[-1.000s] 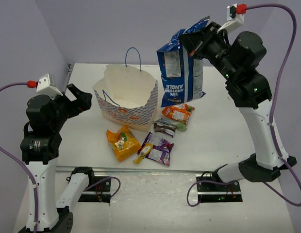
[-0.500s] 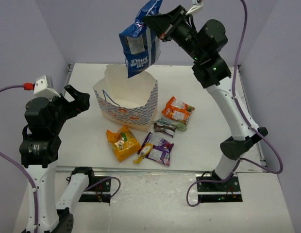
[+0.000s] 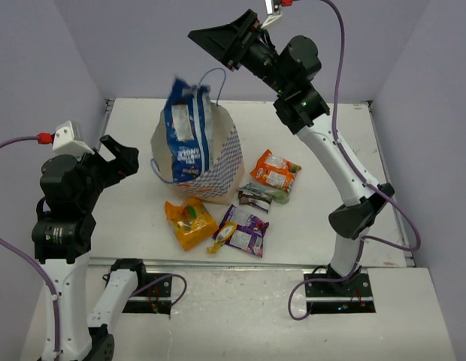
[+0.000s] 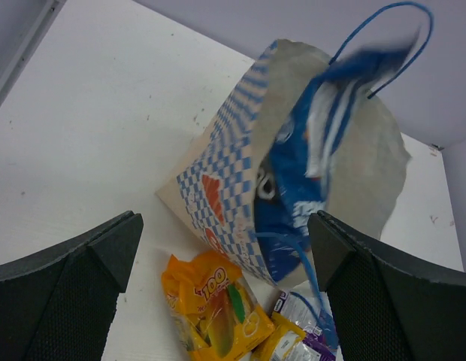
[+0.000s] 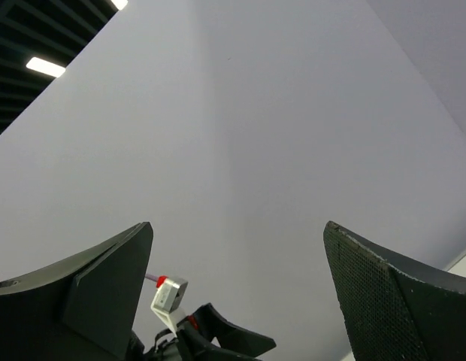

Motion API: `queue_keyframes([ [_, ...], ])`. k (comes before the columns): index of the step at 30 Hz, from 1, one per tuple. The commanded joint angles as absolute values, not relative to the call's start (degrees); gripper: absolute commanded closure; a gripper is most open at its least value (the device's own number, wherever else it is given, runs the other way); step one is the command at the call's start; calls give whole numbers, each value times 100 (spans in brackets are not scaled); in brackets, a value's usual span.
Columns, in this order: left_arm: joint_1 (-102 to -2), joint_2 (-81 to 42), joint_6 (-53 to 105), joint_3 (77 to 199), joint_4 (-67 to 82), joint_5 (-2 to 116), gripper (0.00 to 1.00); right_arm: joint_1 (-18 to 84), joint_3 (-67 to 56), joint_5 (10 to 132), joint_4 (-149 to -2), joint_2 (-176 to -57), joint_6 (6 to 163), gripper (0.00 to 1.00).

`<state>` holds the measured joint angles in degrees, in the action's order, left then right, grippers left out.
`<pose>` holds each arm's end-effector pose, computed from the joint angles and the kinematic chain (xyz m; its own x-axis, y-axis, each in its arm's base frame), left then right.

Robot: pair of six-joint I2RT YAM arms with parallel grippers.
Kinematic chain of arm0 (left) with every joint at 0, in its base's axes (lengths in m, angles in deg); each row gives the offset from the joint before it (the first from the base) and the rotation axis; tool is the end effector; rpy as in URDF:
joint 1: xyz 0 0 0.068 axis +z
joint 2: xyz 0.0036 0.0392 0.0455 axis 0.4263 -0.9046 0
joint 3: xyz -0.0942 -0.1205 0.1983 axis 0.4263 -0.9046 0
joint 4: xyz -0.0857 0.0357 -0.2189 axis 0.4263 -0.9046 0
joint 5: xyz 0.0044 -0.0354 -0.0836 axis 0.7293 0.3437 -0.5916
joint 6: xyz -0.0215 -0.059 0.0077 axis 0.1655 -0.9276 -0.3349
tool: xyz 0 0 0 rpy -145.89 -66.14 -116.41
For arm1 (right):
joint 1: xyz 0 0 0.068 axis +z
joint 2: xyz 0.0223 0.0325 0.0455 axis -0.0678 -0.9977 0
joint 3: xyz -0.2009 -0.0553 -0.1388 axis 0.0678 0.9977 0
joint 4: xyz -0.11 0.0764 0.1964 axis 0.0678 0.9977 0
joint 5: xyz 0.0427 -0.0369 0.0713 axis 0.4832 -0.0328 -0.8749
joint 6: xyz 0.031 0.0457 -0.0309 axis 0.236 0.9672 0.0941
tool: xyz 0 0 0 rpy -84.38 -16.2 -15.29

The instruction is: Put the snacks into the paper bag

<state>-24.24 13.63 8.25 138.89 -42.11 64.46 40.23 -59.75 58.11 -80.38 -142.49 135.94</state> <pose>0.1147 0.0011 0.4060 -0.2389 -0.4878 -0.8396 -0.1327 0.8729 -0.4694 0.2948 0.2383 0.5357 -0.4970 0.6211 -0.6060 -0.7331 0.0731 0.6761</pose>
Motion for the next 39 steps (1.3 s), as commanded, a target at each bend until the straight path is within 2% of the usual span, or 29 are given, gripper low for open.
queue_keyframes([
  [1, -2444, 1430, 765, 13817, -3982, 6511, 0, 4045, -5953, 5463, -8427, -13822, 13386, 1],
  [7, -2444, 1421, 607, 13791, -3921, 6511, 0, 4045, -4672, 5463, -7987, -12663, 12639, 1],
  [12, -2444, 1430, 589, 13799, -3859, 6554, 0, 4045, -2720, 5253, -7636, -11485, 11604, 1],
  [15, -2444, 1343, 580, 13808, -3780, 6669, 0, 4045, -2078, 5095, -6392, -10966, 10953, 1],
  [21, -2444, 1053, 545, 13790, -3578, 6572, 0, 4045, -769, 4744, -5193, -10525, 10300, 1],
  [28, -2435, 570, 528, 14203, -3411, 6379, 0, 4176, 717, 4584, -5621, -10516, 10080, 1],
  [33, -2444, 472, 536, 14441, -3446, 6335, 0, 4431, 1069, 4830, -5876, -10771, 9983, 1],
  [39, -2444, 542, 633, 14599, -3560, 6502, 0, 4756, 1711, 5146, -6956, -11017, 10536, 1],
])
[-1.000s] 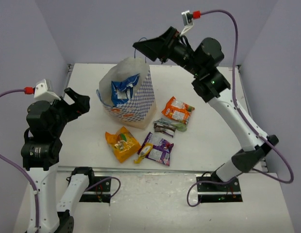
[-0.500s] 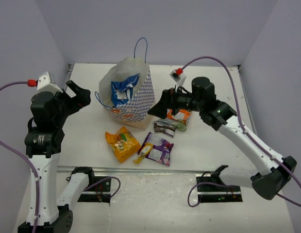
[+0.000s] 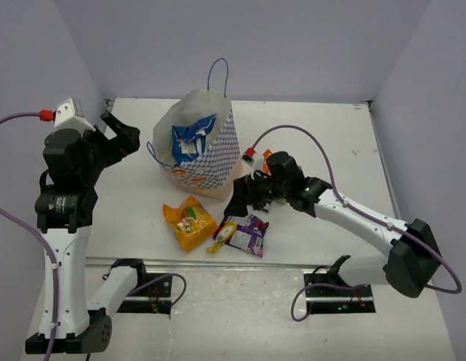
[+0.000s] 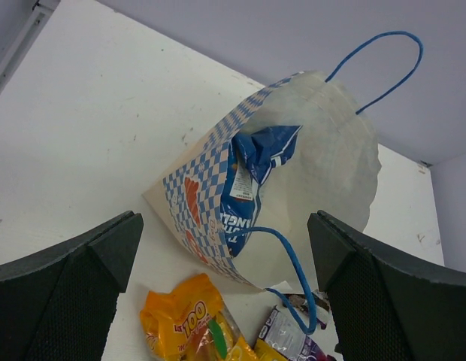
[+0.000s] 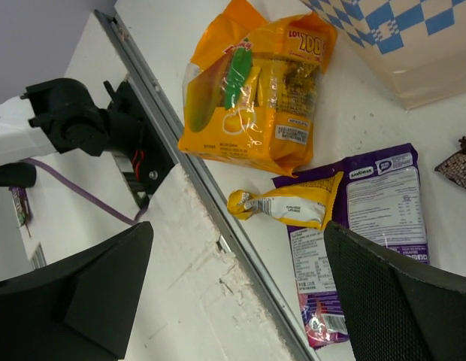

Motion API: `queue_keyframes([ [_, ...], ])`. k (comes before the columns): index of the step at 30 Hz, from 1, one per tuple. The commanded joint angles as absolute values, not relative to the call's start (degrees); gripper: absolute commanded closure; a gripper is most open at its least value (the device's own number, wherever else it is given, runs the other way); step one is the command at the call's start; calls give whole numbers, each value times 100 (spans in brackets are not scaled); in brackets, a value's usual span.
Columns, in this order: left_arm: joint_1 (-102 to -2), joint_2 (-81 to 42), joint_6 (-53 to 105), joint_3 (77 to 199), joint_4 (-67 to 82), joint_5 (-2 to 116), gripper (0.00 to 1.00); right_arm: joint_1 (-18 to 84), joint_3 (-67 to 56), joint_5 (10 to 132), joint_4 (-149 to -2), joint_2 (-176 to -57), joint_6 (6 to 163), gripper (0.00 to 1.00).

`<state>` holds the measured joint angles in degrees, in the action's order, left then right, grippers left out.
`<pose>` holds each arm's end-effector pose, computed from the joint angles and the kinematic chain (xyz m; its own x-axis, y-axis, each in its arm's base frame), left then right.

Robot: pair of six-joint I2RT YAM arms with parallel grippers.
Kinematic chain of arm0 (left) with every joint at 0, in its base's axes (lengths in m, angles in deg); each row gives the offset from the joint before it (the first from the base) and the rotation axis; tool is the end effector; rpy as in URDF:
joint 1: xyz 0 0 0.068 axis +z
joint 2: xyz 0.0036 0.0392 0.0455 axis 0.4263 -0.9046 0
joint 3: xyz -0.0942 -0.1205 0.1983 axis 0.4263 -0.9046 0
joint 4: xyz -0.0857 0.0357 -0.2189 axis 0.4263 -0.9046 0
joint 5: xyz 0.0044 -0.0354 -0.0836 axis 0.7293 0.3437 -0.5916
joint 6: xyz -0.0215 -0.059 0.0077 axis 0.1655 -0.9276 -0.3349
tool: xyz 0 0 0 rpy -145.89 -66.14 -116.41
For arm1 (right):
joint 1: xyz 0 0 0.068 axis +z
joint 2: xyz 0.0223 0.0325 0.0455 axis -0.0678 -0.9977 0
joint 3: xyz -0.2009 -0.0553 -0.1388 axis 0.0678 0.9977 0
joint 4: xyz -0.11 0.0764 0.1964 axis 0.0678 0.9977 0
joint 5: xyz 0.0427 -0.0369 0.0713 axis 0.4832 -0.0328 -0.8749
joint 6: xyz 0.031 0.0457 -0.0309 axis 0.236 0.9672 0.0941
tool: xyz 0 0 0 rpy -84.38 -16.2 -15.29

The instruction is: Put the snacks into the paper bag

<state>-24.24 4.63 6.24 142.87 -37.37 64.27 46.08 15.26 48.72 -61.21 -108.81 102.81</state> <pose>0.1557 0.0017 0.4172 -0.2397 -0.5182 -0.8210 -0.1407 0.8552 -0.4988 0.1877 0.2031 0.2649 -0.7508 -0.1863 -0.6337 -0.6310 0.4861 0.6046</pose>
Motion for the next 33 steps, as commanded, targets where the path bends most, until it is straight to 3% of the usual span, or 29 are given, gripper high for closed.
queue_keyframes([
  [1, -2444, 534, 650, 14634, -3586, 6511, 0, 4879, 1764, 5199, -7080, -11105, 10572, 1],
  [8, -2444, 551, 738, 14792, -3841, 6669, 0, 5267, 2142, 5577, -8398, -11903, 10818, 1],
  [20, -2444, 727, 1151, 15100, -4360, 7126, 0, 6084, 1562, 6061, -9674, -13978, 11160, 1],
  [21, -2444, 753, 1169, 15100, -4377, 7152, 0, 6171, 1553, 5835, -9778, -14145, 11213, 5],
  [22, -2444, 779, 1178, 15126, -4386, 7161, 0, 6181, 1545, 5554, -9814, -14199, 11205, 64],
  [23, -2444, 780, 1195, 15135, -4404, 7161, 0, 6190, 1562, 5386, -9658, -14190, 11301, 90],
  [24, -2435, 788, 1213, 15152, -4413, 7161, 0, 6198, 1623, 5419, -9569, -14112, 11354, 100],
  [33, -2444, 982, 1169, 15012, -4334, 7275, 0, 6251, 2836, 5762, -8604, -11301, 11152, 100],
])
